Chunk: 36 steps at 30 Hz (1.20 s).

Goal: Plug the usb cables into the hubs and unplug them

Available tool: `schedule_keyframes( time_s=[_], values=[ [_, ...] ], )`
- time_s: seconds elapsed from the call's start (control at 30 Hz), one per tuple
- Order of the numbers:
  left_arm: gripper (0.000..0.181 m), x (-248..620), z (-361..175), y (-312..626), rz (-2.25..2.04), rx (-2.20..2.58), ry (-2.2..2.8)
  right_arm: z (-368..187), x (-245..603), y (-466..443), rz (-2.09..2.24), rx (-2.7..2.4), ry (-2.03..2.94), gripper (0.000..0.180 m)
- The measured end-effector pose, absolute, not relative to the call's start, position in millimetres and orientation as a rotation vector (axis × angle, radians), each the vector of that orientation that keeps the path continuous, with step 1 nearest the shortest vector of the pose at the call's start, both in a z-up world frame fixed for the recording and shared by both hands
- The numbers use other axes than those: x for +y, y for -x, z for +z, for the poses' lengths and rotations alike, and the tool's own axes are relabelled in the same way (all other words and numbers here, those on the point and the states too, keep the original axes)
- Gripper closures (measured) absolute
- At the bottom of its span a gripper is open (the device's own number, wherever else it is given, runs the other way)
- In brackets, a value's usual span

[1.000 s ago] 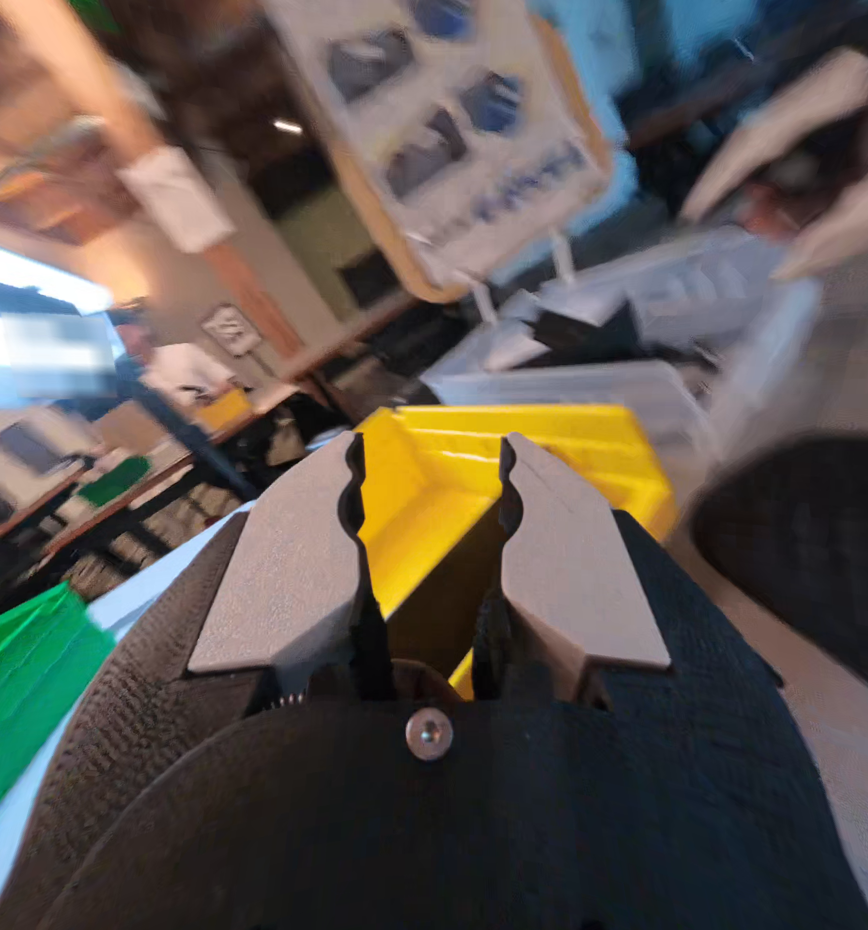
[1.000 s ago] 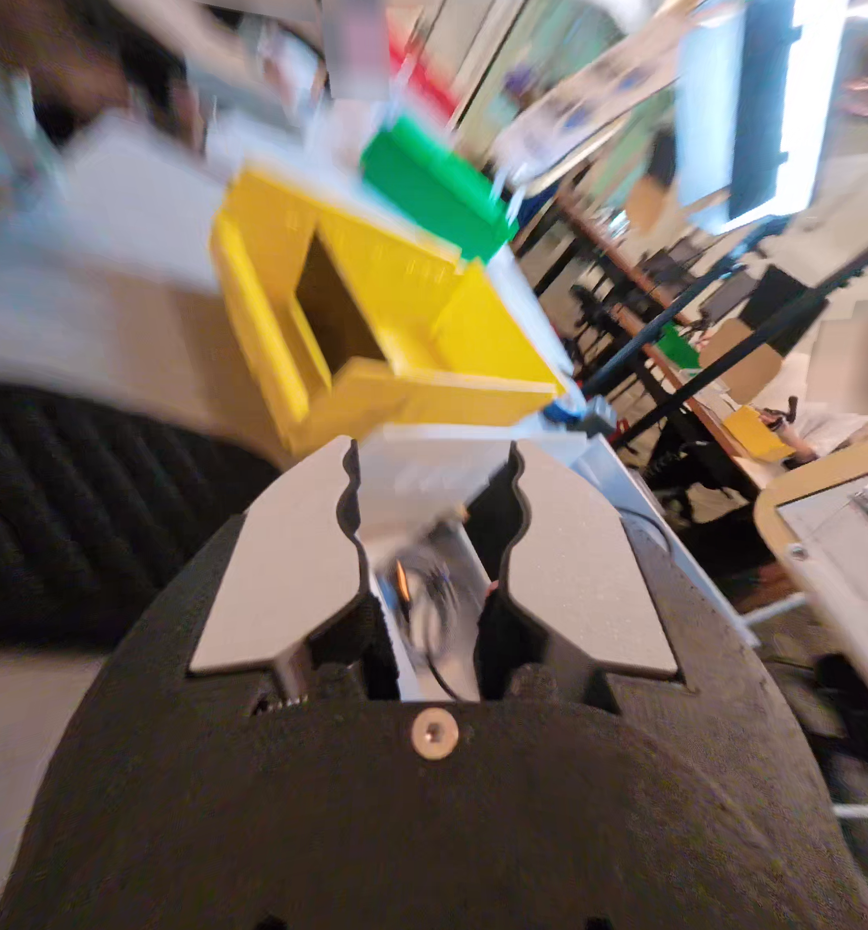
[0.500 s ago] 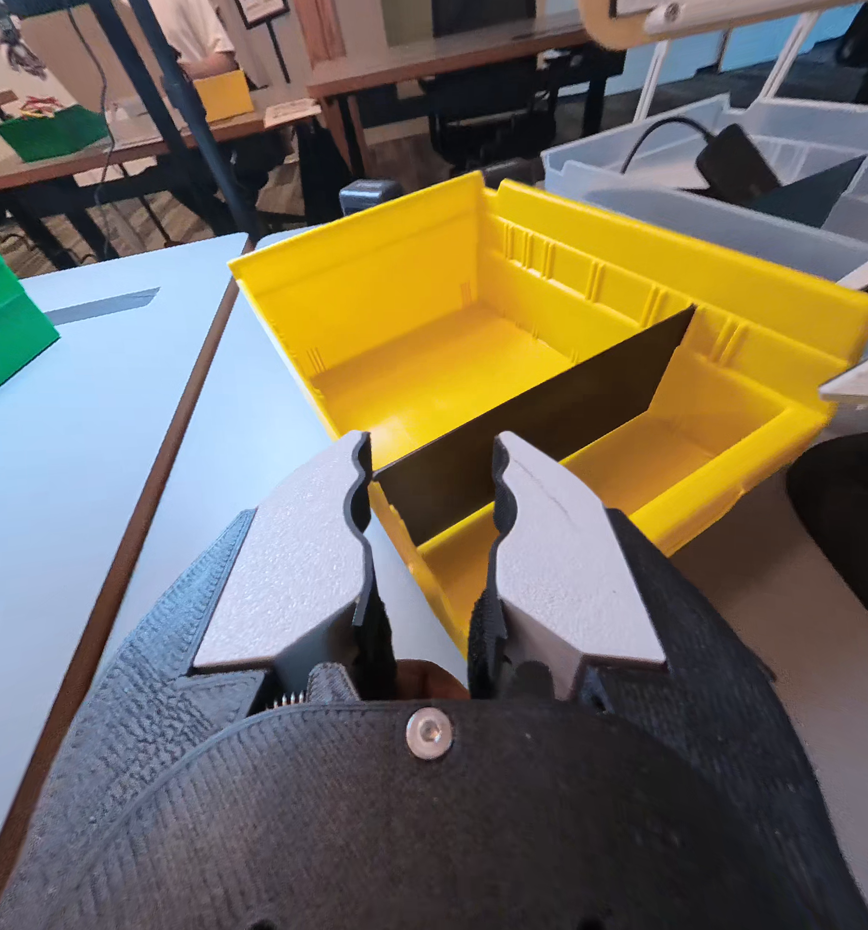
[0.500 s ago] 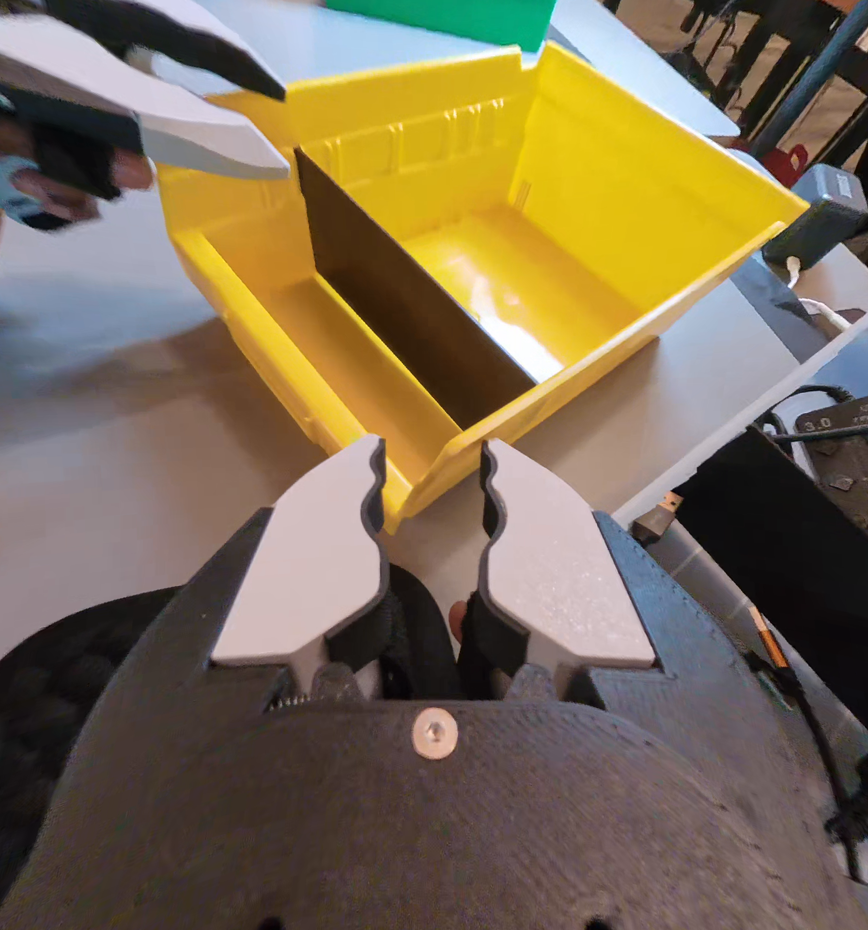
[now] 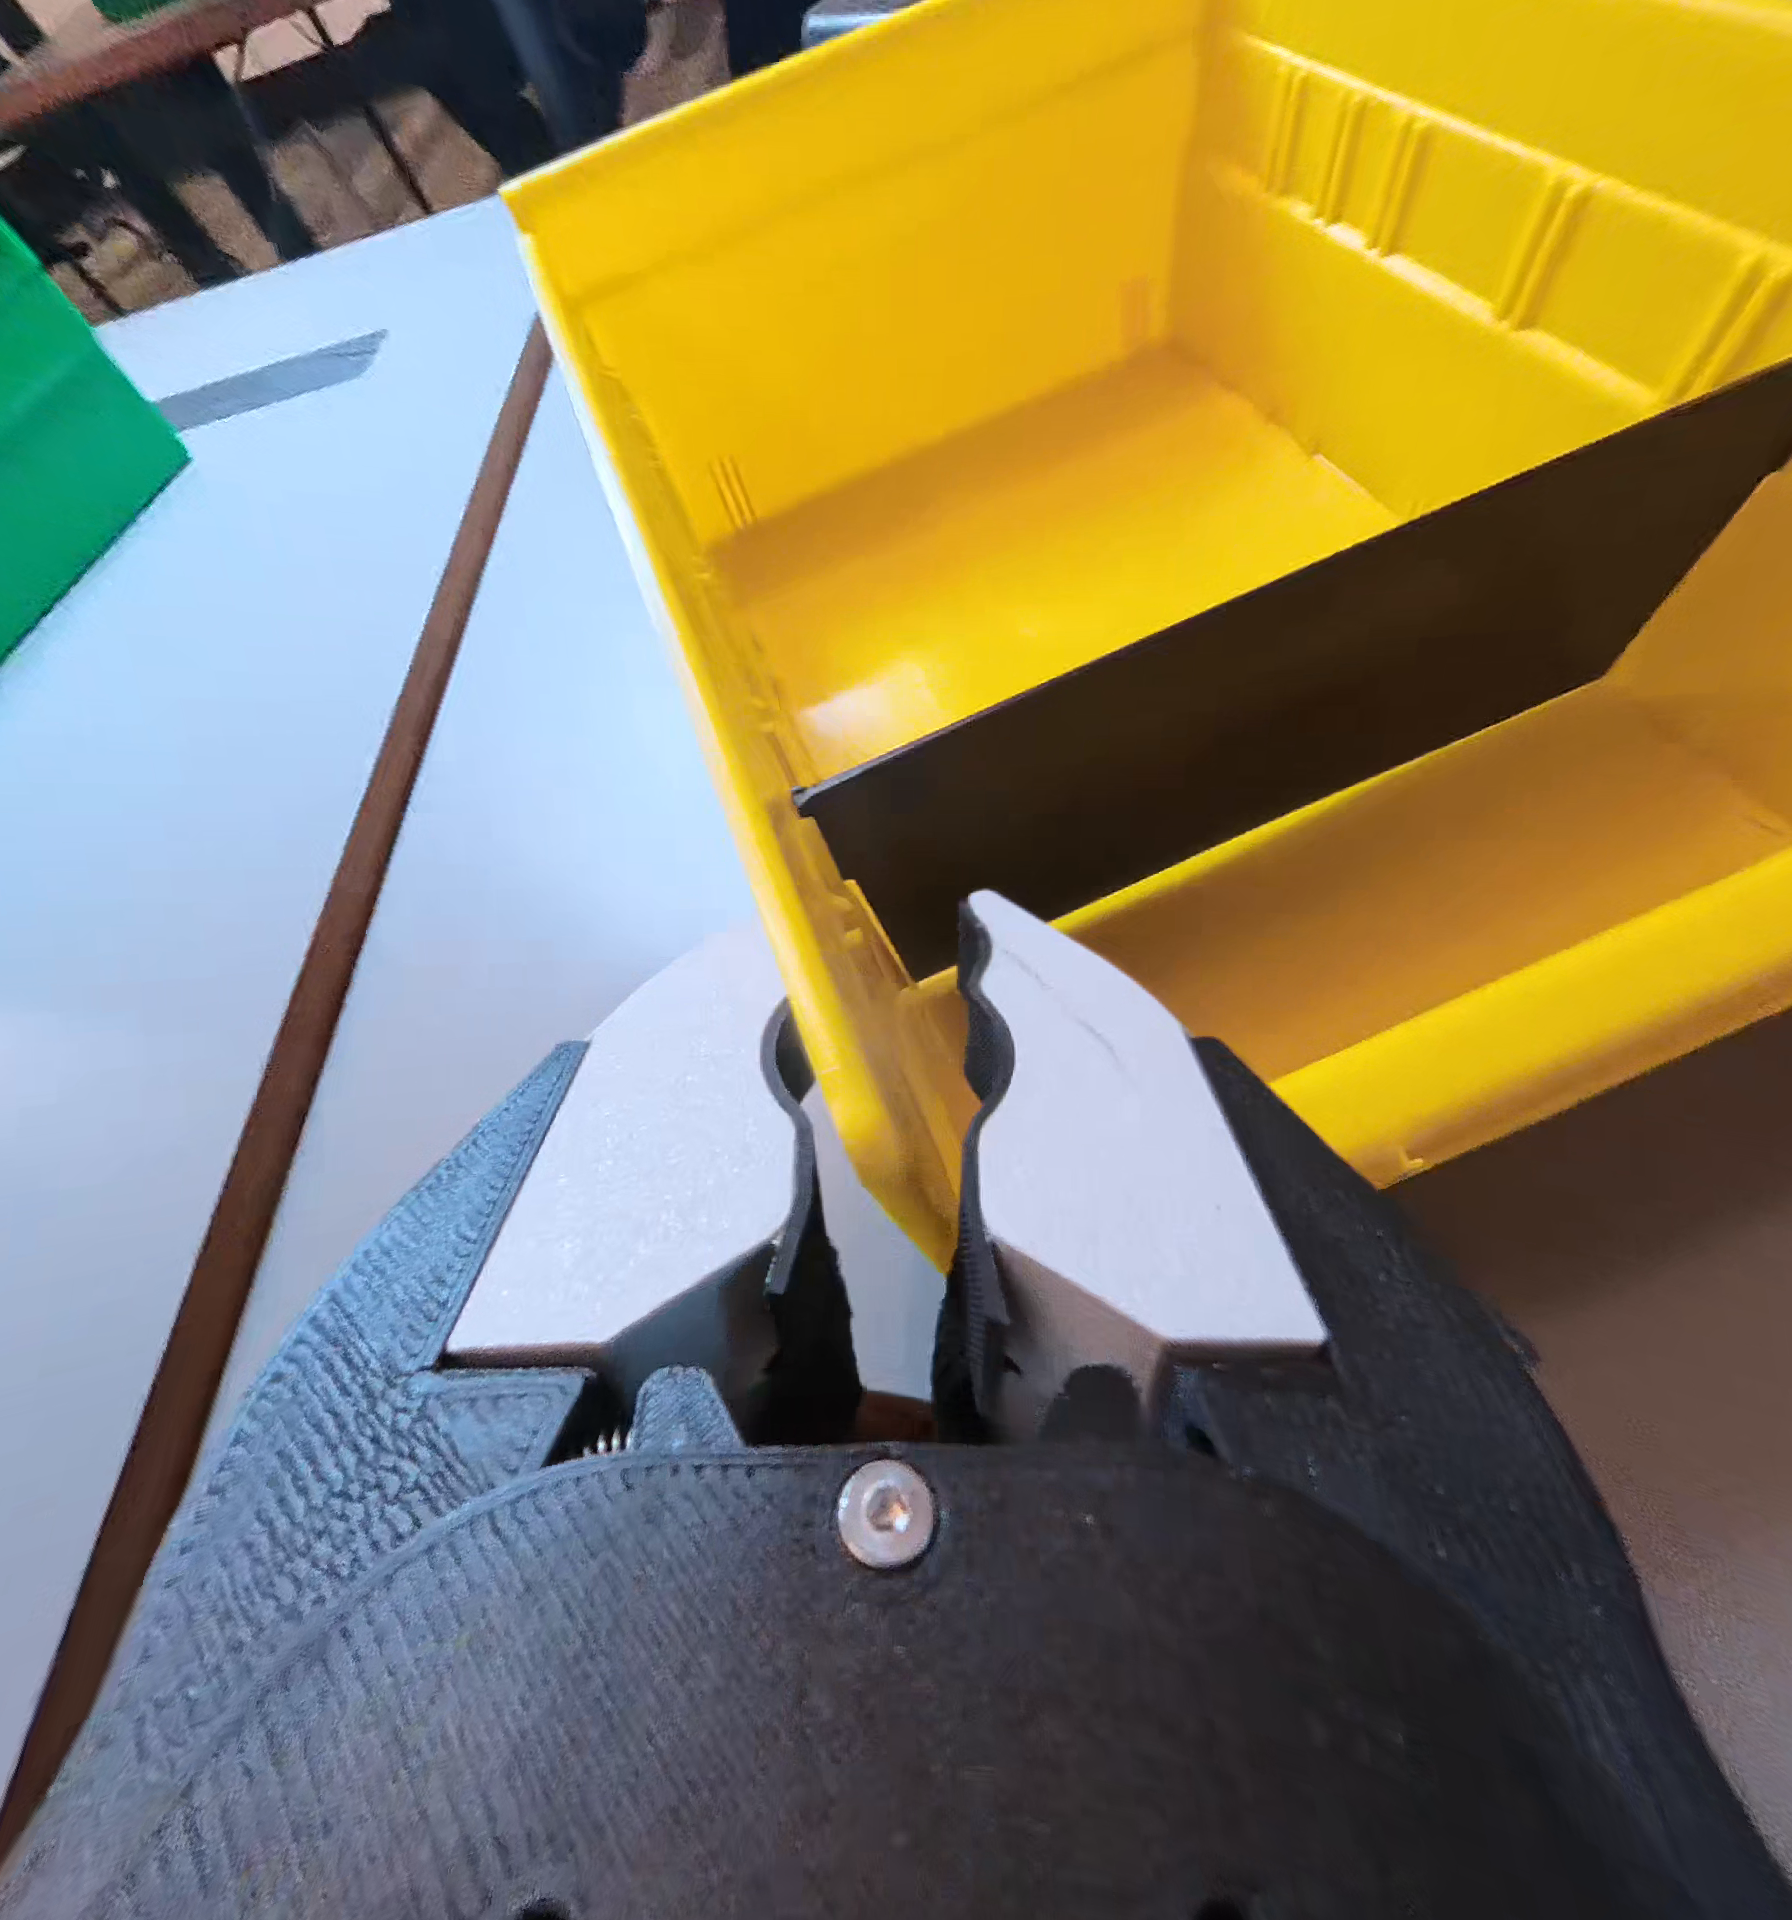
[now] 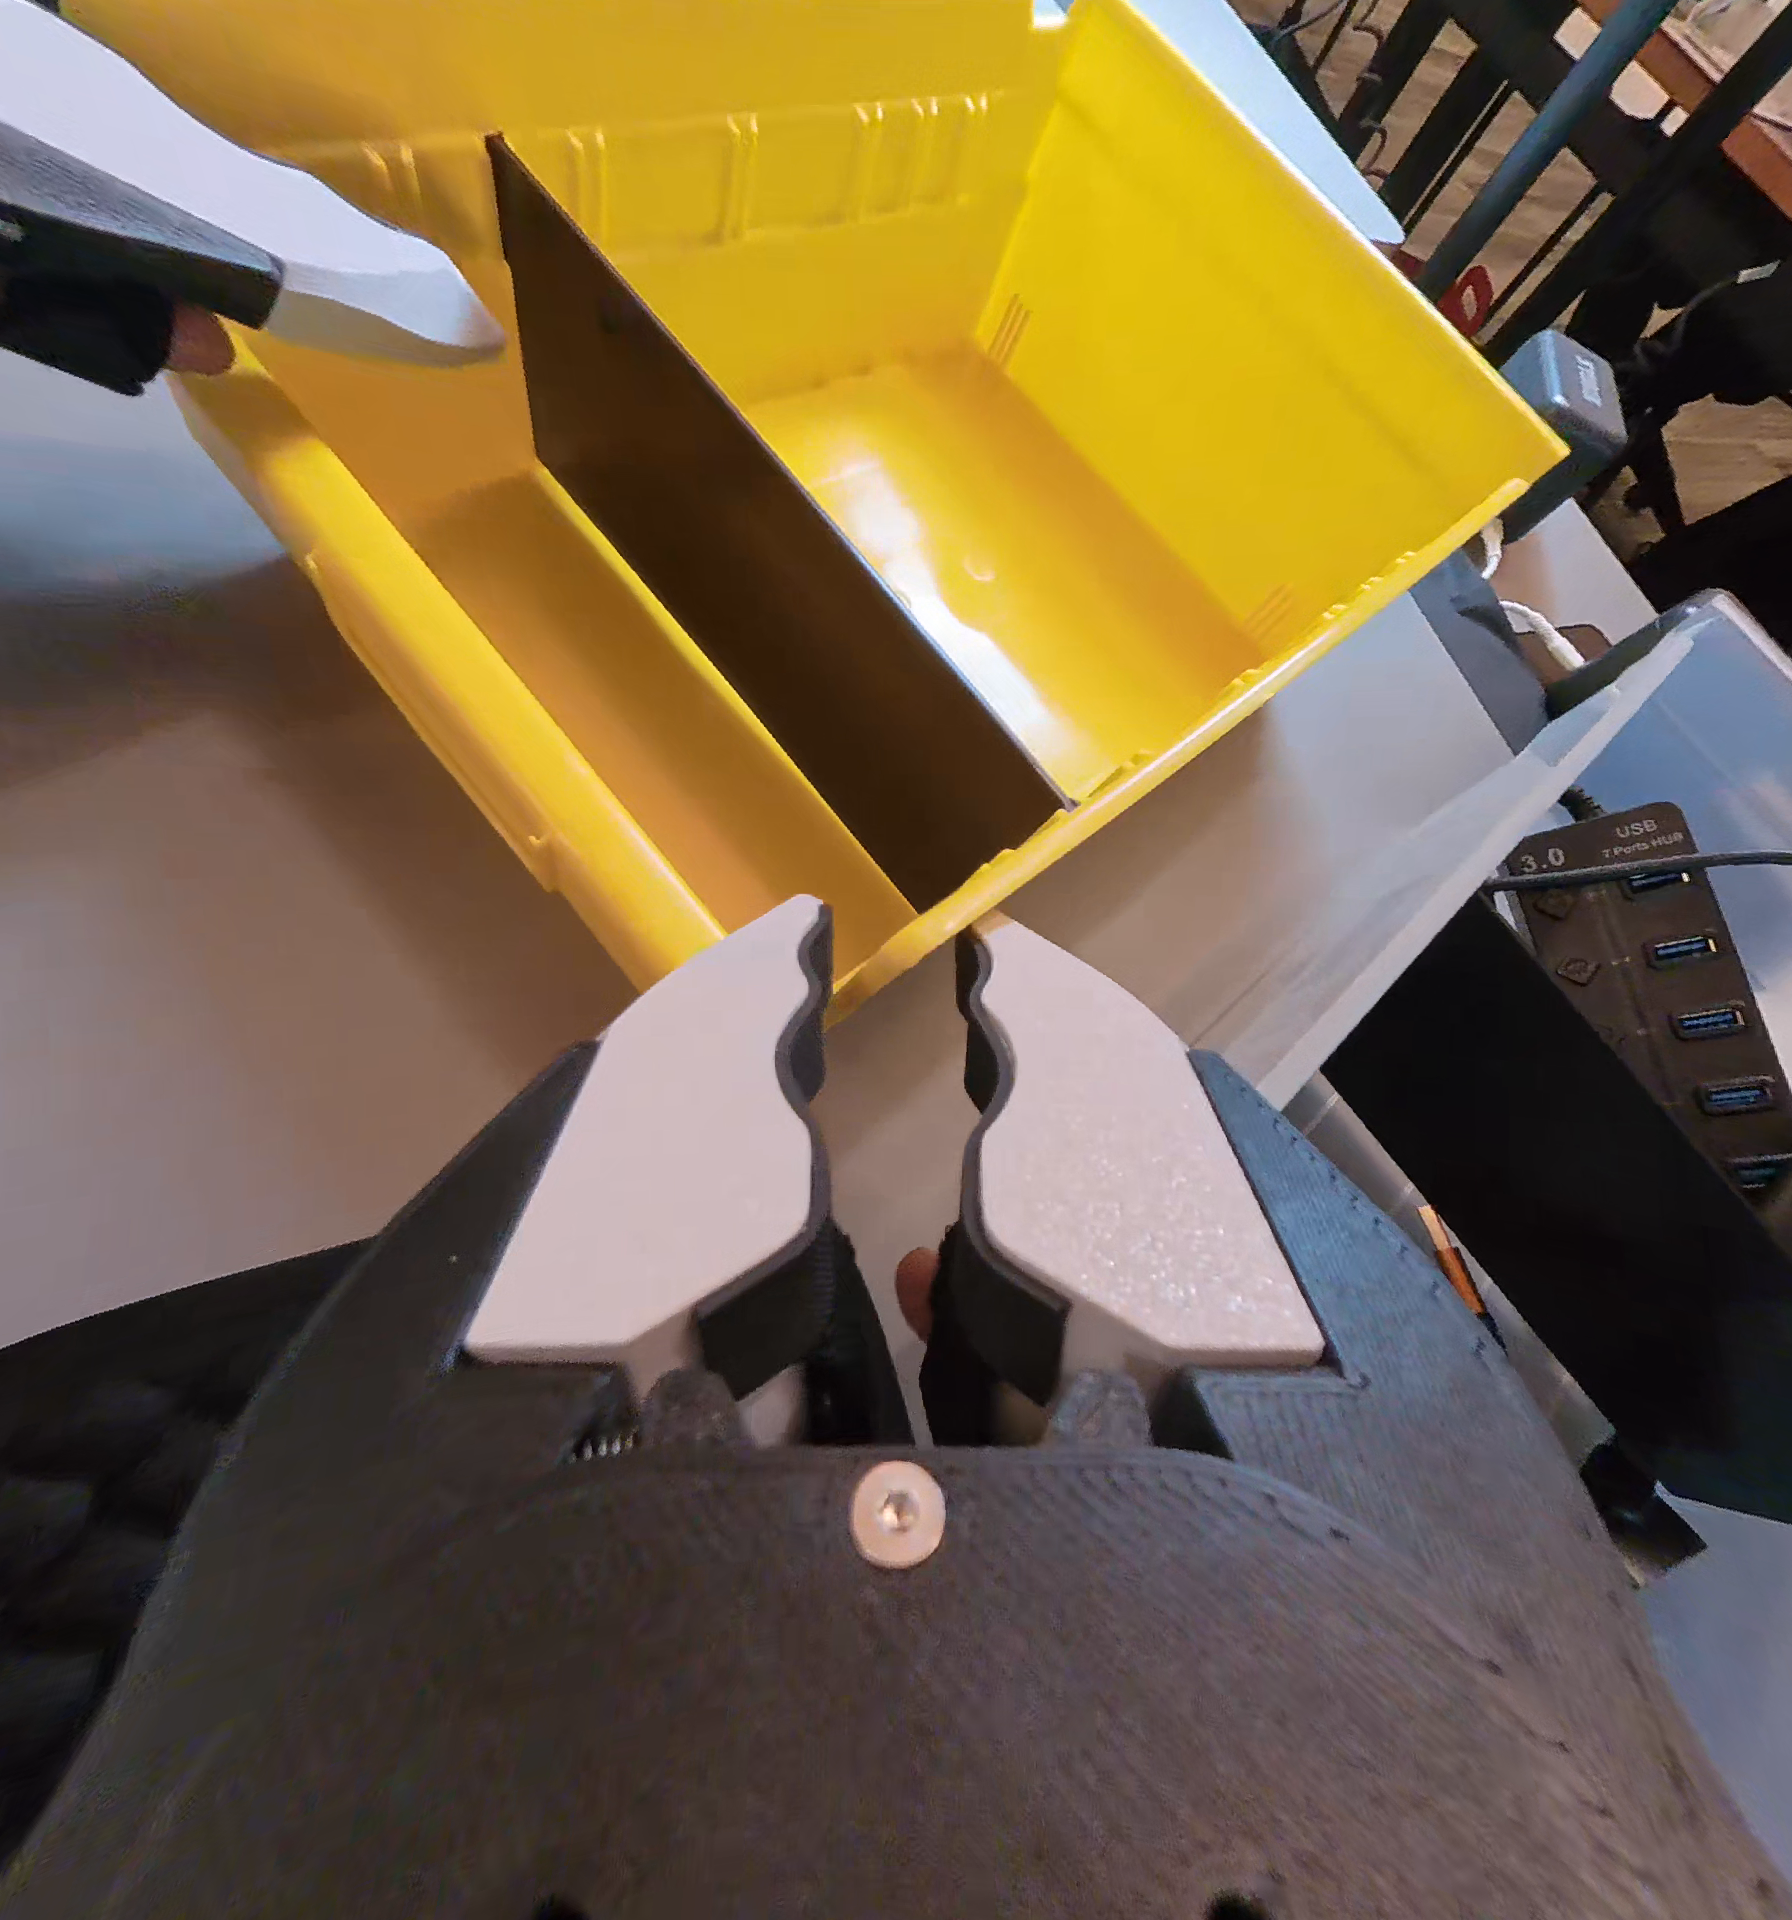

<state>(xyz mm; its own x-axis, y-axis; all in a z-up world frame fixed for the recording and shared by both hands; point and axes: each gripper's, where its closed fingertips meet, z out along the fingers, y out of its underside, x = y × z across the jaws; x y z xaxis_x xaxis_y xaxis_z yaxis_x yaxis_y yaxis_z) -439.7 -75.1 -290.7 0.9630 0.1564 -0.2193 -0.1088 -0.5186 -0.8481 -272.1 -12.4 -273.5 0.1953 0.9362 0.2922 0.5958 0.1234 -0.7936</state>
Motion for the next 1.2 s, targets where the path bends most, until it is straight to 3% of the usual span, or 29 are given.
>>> schedule_keyframes(
  time_s=[0.27,0.53,0.87,1.2],
  values=[
    [0.174,-86.1,-244.3,453.2,0.539,-0.114,1.896,-263.6,-21.7,281.3,0.465,-1.471,1.437,0.158],
    [0.174,-100.8,-151.6,414.4,0.578,-0.114,1.569,-172.0,-28.1,243.8,0.391,-1.312,1.198,0.159],
    [0.171,-22.6,-92.7,256.1,0.388,0.173,1.483,-124.0,2.1,74.2,0.204,-1.046,1.294,0.159],
    [0.167,88.1,-110.8,50.0,0.137,0.529,1.529,-143.0,48.8,-124.4,-0.064,-0.825,1.555,0.159]
  ],
)
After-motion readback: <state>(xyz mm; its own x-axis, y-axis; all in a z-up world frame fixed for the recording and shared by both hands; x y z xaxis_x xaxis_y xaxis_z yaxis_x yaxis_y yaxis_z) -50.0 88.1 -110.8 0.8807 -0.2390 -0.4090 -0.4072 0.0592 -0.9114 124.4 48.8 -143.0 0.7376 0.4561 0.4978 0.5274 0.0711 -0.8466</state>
